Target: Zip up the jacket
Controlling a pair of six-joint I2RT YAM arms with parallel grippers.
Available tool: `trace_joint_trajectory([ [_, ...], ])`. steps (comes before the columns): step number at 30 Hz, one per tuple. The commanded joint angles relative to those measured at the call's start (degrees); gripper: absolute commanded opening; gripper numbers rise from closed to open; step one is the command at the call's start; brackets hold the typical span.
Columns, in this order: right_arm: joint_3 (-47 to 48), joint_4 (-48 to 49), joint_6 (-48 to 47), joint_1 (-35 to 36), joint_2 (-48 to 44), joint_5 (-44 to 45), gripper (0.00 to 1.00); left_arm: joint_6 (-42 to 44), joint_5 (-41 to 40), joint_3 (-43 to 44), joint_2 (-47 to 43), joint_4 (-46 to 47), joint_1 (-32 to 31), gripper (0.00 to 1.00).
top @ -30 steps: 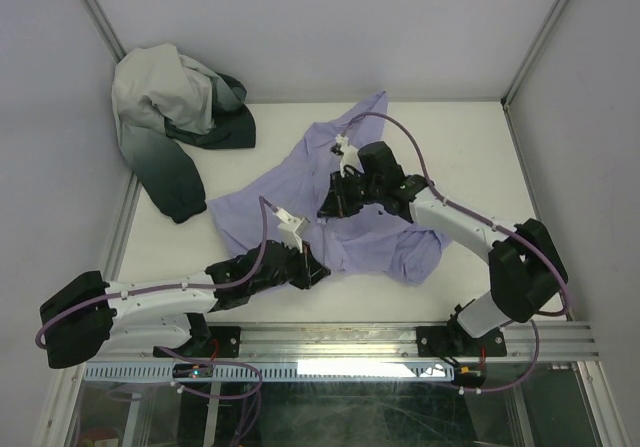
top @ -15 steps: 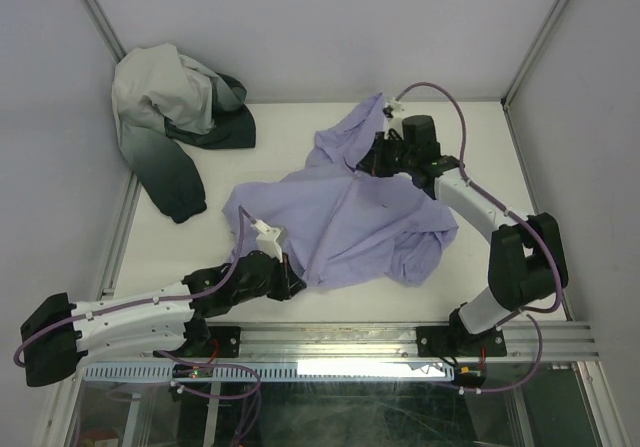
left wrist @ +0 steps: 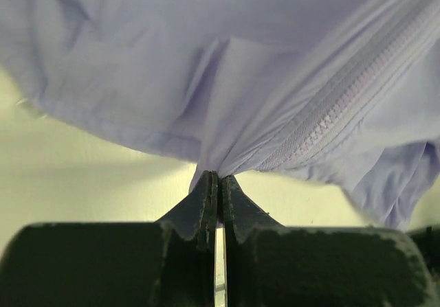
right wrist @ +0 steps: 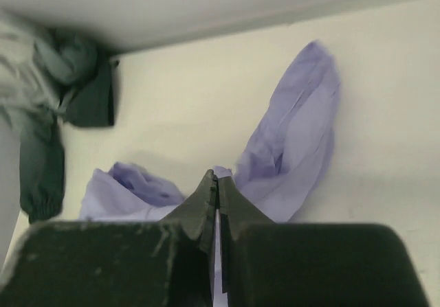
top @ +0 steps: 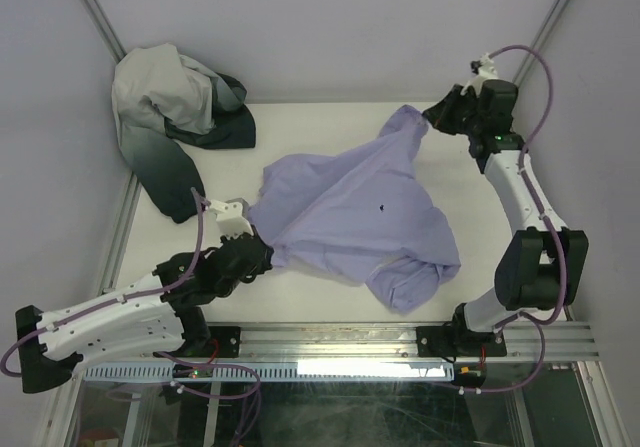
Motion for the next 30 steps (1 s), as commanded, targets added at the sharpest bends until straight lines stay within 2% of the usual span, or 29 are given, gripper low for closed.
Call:
trace_joint_trajectory([
  [1,6.5,2.5,2.2,-8.7,-3.0,1.2,0.0,2.1,-13.7,8.7,-0.8,-13.3,1.9,0.0],
  [6,11.0,-0.2,5.3,-18.9,-3.6,-1.3,0.0,5.0,-19.4,15.6,-2.3,-17.1,4.0,0.0],
  [10,11.3,-1.0,5.4,-23.0,-5.3,-4.0,0.0,7.6,-20.9,16.7,-3.2,-15.5,4.2,0.0],
  [15,8.3,-1.2,6.5,-23.4,-9.1,-14.6,0.0,12.5,-15.9,13.0,-3.1,-3.7,4.2,0.0],
  [19,-1.8,-1.4,6.7,-23.4,-16.4,-17.6,0.0,12.3,-9.4,7.3,-2.6,6.3,4.2,0.0],
  [21,-8.0,-2.3,5.6,-23.5,-20.5,-17.5,0.13,11.9,-5.9,5.2,-2.9,9.8,4.2,0.02],
  [23,-11.9,-3.6,4.7,-23.5,-24.3,-16.7,0.24,11.9,-3.5,4.3,-3.8,11.0,4.2,0.11],
  [27,-15.8,-8.1,2.9,-23.6,-32.3,-13.2,0.46,14.9,-1.9,5.8,-7.3,10.9,4.2,0.35],
  [30,-16.6,-10.7,1.0,-23.6,-38.0,-9.9,0.58,17.9,-2.4,8.0,-10.6,9.8,4.2,0.51],
])
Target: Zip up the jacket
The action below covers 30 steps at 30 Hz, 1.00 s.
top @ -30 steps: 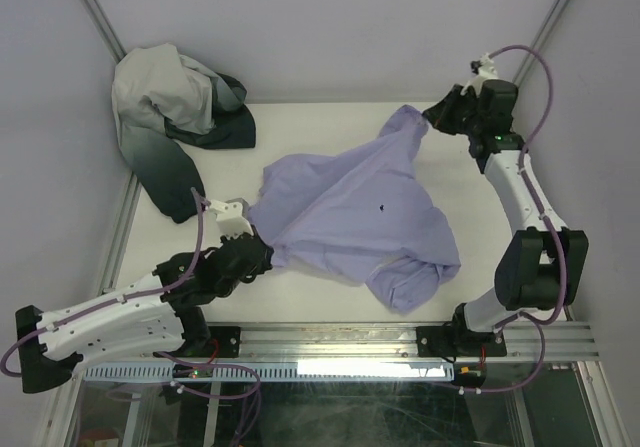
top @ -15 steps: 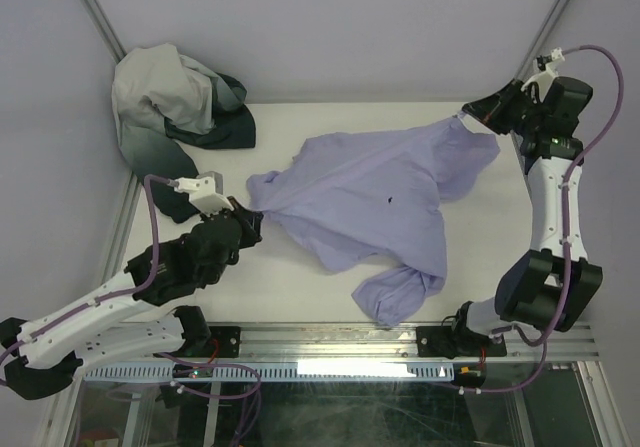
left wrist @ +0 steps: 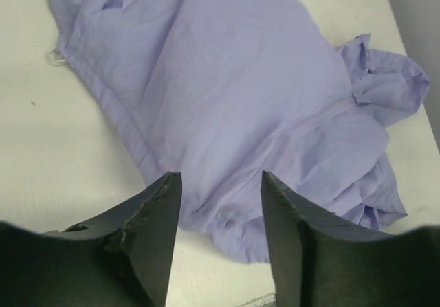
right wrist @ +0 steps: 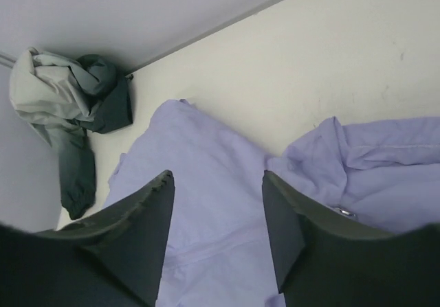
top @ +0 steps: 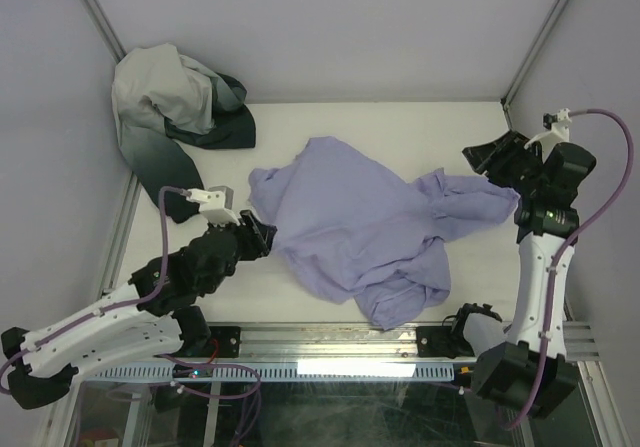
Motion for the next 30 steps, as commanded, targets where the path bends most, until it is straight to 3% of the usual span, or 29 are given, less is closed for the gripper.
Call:
trace_joint_trajectory([
  [1,0.2,-2.1,-3.7,-0.3,-9.6,6.2,0.6,5.7,0.4,5.2,-5.6,2.9,0.4,0.56],
  [5,-0.4,-4.3,-6.4,3.2,-16.7,13.9,0.67,10.2,-2.5,8.9,-10.0,0.7,0.4,0.83],
  [8,-0.9,-5.7,-9.6,10.7,-22.3,23.6,0.7,13.7,-5.4,10.8,-13.7,-0.6,0.4,0.99],
  [10,-2.3,-6.3,-12.5,15.0,-27.1,29.9,0.97,16.0,-7.1,11.4,-16.4,-0.7,0.4,0.99],
  [11,-3.5,-6.5,-13.8,16.7,-29.8,32.3,0.99,16.9,-8.4,11.4,-17.8,-0.6,0.4,0.99],
  [20,-17.3,-0.6,-17.6,19.8,-50.2,34.5,1.0,18.4,-15.1,6.2,-30.0,2.8,0.4,0.99],
  [30,-18.4,-0.6,-15.1,19.7,-47.6,35.1,0.99,18.3,-17.1,3.9,-35.7,2.8,0.4,0.99],
])
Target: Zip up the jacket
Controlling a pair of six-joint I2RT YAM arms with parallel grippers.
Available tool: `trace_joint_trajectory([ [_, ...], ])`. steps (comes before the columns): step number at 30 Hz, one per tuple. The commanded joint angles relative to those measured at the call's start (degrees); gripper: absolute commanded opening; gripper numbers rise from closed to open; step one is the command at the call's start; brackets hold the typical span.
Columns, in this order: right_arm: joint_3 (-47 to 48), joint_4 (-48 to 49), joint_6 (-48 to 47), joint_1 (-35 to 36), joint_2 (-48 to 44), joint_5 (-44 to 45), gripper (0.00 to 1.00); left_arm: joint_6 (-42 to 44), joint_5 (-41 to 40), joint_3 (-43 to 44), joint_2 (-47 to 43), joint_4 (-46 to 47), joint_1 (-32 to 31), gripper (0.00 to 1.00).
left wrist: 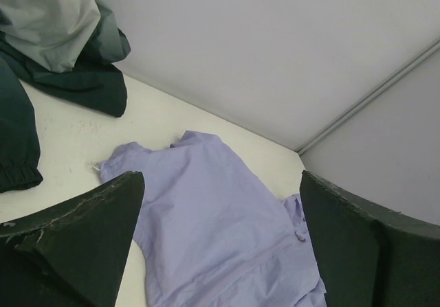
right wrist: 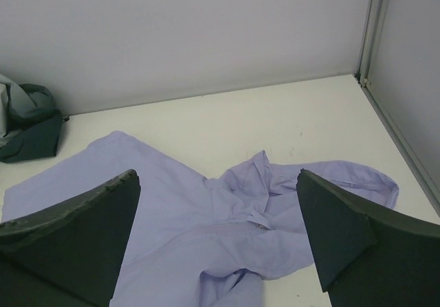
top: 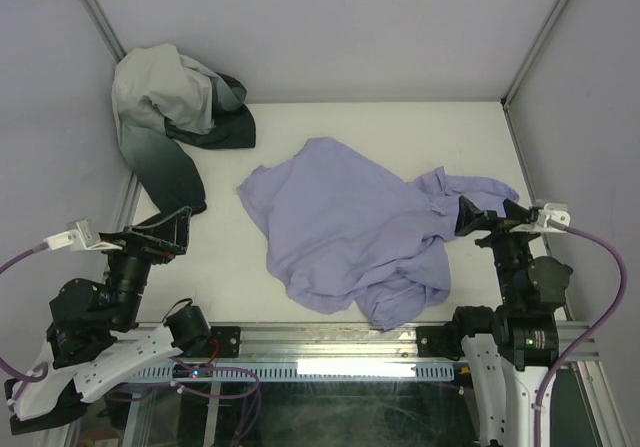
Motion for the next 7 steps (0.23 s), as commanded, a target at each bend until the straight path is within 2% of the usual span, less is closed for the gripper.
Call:
trace_joint_trajectory([
  [1,1.4,3.2,0.4,0.2,0.5,0.8,0.99,1.8,-1.7,-0.2,0.2,2.0,0.4,0.99],
  [7,2.1,2.9,-0.7,0.3,0.8,-0.3,0.99,2.2,-1.8,-0.1,1.2,1.9,0.7,0.99],
])
